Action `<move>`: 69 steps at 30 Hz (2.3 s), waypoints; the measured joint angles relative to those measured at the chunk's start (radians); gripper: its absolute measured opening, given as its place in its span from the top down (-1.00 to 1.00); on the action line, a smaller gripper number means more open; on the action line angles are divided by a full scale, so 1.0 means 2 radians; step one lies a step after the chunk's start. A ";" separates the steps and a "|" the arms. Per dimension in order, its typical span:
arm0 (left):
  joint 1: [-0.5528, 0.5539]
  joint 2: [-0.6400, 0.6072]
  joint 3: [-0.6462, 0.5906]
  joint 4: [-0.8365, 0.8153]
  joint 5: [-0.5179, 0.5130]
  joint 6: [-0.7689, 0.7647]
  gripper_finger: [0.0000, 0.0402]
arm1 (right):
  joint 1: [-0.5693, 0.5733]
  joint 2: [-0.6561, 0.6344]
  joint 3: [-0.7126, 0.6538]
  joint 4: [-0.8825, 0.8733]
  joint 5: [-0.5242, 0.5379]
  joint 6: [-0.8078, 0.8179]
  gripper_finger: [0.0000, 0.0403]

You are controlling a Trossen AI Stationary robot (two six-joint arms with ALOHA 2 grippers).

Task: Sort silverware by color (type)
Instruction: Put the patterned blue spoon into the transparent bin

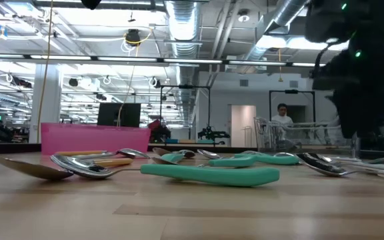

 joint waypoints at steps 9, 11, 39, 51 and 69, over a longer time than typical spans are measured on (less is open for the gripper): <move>0.000 0.000 0.000 0.000 0.013 0.005 0.25 | -0.005 0.018 0.000 0.058 -0.008 0.000 -0.21; 0.000 0.000 0.000 0.000 0.014 0.004 0.25 | -0.004 0.018 -0.001 0.056 -0.007 0.014 -0.21; 0.000 0.000 0.000 -0.001 -0.006 -0.002 0.25 | 0.002 0.017 -0.079 0.151 -0.045 0.043 0.27; 0.000 0.000 0.000 -0.001 -0.028 0.003 0.25 | 0.001 0.012 -0.080 0.150 -0.045 0.038 0.74; 0.000 0.000 0.000 -0.001 -0.036 0.003 0.25 | -0.053 -0.118 0.022 0.064 0.015 -0.101 0.70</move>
